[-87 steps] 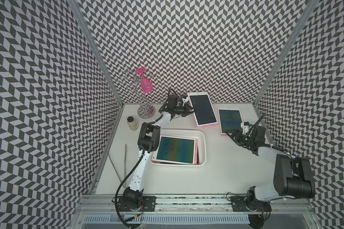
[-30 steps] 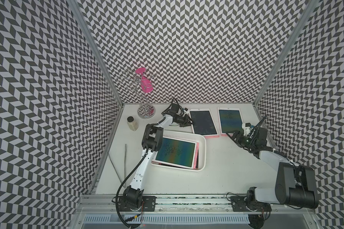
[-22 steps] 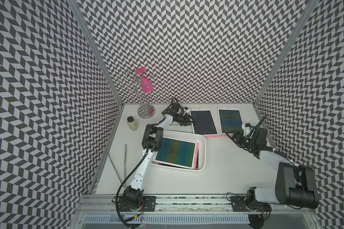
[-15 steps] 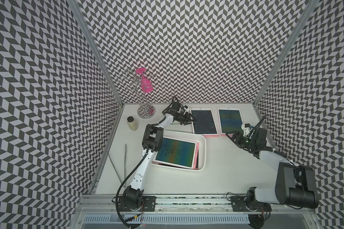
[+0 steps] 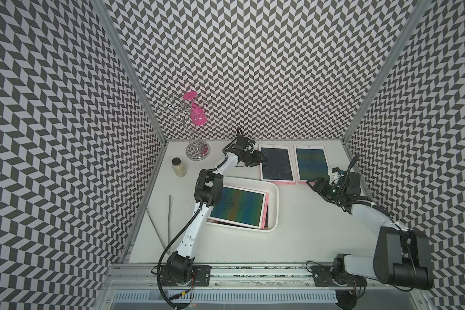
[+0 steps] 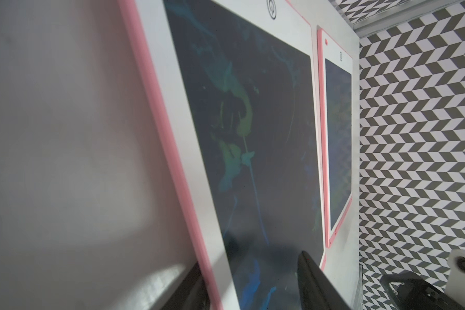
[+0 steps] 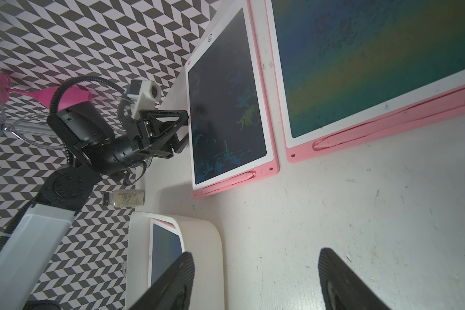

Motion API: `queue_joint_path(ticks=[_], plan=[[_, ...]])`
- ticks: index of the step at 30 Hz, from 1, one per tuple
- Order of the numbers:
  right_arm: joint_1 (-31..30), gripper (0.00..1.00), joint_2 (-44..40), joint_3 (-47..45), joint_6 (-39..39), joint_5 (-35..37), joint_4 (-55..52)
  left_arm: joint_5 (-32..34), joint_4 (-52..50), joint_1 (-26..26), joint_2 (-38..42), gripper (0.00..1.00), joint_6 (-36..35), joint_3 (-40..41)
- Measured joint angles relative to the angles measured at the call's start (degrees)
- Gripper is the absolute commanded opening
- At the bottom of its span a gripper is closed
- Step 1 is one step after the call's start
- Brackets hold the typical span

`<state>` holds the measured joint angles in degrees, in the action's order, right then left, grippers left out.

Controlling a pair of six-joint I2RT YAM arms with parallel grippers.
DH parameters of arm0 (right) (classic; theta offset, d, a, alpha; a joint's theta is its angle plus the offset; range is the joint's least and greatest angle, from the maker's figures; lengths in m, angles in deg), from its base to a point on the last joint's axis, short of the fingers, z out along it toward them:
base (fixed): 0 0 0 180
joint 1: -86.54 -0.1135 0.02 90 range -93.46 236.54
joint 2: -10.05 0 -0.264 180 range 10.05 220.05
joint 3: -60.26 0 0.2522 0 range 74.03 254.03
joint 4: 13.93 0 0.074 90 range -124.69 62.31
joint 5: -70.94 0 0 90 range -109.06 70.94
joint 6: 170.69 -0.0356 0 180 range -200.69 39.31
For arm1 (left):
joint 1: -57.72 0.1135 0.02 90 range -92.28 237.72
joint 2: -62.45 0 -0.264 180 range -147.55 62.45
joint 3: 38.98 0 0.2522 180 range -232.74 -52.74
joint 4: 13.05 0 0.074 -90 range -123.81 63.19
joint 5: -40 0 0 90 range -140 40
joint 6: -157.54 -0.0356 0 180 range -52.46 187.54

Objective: Take out the writing tablet from the storage box
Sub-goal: Place the writing tablet at the center of the board.

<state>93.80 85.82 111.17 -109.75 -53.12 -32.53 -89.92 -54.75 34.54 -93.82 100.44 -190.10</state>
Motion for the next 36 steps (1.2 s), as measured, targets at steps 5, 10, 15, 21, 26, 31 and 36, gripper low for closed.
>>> queue_joint_path(ticks=[5, 10, 15, 21, 26, 31, 36], plan=[[-0.4, 0.73, 0.0, 0.0, 0.8, 0.3, -1.0, 3.6, -0.1, -0.9, 0.0, 0.54, 0.0, -0.8], [-0.5, 0.73, -0.1, 0.1, 1.2, 0.7, -1.3, 6.1, -0.3, -1.6, 0.0, 0.54, -0.1, -1.4], [-0.5, 0.73, -0.6, 0.3, 1.7, 1.1, -2.0, 7.9, -0.3, -2.2, 0.0, 0.53, -0.3, -1.6], [-0.7, 0.73, -1.8, 0.8, 2.1, 1.3, -3.3, 8.8, -0.3, -2.6, 0.0, 0.54, 0.0, -1.9], [-0.8, 0.73, -3.0, 1.2, 2.5, 1.3, -4.2, 9.5, -0.3, -2.8, 0.0, 0.54, 0.1, -1.9], [-0.8, 0.73, -3.9, 1.2, 2.5, 1.3, -4.4, 9.5, 0.0, -3.1, 0.0, 0.54, 0.6, -1.9], [-0.8, 0.73, -3.9, 1.2, 2.5, 1.3, -4.9, 9.3, 0.3, -4.0, 0.0, 0.54, 0.9, -1.8]])
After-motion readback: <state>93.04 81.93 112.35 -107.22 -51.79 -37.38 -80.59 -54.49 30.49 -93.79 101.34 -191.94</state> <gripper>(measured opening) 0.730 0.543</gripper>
